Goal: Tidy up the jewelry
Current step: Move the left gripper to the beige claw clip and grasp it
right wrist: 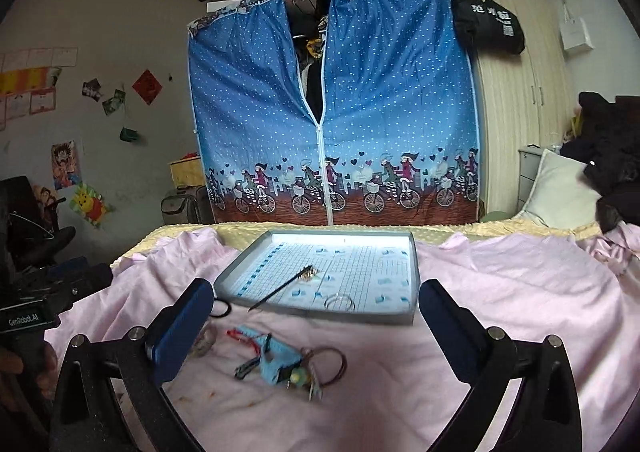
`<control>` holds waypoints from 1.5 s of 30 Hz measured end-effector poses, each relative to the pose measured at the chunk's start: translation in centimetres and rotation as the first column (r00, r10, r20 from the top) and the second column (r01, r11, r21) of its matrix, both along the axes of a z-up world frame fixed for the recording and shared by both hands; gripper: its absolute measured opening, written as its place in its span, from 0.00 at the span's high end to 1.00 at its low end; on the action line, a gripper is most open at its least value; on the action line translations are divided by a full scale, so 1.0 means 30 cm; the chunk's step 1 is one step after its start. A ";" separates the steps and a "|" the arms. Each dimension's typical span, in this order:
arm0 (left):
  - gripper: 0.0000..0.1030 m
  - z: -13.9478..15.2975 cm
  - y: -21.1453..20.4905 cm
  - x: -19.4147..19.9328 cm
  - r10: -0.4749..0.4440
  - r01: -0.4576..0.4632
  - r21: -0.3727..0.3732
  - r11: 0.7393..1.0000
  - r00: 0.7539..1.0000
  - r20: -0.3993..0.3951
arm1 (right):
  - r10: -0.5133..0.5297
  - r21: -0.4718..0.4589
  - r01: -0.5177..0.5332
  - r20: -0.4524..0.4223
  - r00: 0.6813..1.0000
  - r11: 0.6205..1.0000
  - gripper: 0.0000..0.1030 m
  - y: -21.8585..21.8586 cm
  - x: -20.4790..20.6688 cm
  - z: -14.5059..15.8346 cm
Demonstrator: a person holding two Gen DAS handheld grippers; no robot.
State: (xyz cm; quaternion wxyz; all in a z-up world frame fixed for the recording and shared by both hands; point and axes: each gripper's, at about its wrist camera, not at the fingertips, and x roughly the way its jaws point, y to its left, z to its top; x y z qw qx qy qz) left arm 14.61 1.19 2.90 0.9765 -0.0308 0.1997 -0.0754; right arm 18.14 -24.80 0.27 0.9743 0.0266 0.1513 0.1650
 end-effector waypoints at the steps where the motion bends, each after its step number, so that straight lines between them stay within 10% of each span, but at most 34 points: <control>1: 0.02 -0.008 0.005 -0.015 0.003 -0.003 0.001 1.000 1.000 0.004 | -0.003 -0.001 0.003 -0.001 1.000 1.000 0.00 0.002 -0.026 -0.006; 14: 0.02 -0.065 0.043 -0.211 0.053 -0.054 -0.019 0.998 0.997 -0.050 | -0.039 -0.005 0.038 -0.102 0.994 0.999 0.00 0.020 -0.202 -0.090; 28: 0.02 -0.172 0.078 -0.174 0.111 -0.131 -0.045 0.990 0.942 -0.316 | -0.039 0.041 0.057 -0.352 0.935 0.998 0.00 -0.014 -0.128 -0.184; 38: 0.02 -0.266 0.169 -0.013 0.070 -0.180 -0.133 0.975 0.809 -0.584 | 0.088 0.097 -0.034 -0.632 0.770 0.995 0.00 -0.010 0.057 -0.325; 45: 0.02 -0.279 0.164 0.147 0.084 -0.124 -0.013 0.992 0.744 -0.662 | 0.074 -0.061 -0.147 -0.641 0.764 0.987 0.00 0.067 0.167 -0.369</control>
